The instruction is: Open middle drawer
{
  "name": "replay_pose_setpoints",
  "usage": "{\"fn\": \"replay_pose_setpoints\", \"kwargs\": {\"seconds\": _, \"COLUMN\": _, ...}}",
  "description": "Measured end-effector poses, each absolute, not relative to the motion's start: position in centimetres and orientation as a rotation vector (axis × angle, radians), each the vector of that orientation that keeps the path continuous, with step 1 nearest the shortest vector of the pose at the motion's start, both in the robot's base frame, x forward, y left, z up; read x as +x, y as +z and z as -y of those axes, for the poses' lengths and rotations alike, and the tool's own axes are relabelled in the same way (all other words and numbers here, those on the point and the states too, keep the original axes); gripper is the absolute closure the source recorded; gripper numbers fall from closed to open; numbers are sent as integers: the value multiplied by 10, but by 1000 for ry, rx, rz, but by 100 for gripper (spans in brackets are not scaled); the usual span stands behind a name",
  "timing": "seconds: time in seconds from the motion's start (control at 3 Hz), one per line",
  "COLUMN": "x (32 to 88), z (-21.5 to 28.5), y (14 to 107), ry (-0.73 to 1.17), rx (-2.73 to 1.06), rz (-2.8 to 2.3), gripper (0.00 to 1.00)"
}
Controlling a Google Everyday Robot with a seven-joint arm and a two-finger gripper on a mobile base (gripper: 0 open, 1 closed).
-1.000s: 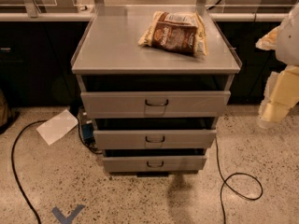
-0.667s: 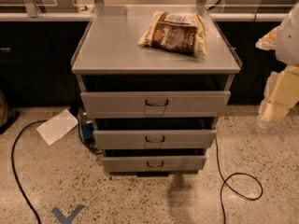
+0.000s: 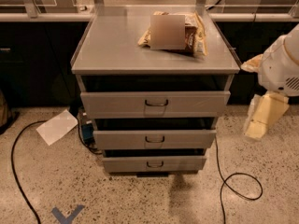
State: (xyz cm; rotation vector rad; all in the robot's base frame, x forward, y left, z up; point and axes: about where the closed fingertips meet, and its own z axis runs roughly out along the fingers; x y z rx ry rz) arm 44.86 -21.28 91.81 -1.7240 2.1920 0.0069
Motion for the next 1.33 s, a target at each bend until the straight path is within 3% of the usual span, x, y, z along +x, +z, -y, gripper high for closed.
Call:
{"fn": "replay_pose_setpoints", "kwargs": {"seconds": 1.0, "x": 503, "z": 196, "y": 807, "ry": 344, "rx": -1768, "rz": -1910, "gripper": 0}}
{"fn": "replay_pose_setpoints", "kwargs": {"seconds": 1.33, "x": 503, "z": 196, "y": 806, "ry": 344, "rx": -1768, "rz": -1910, "gripper": 0}}
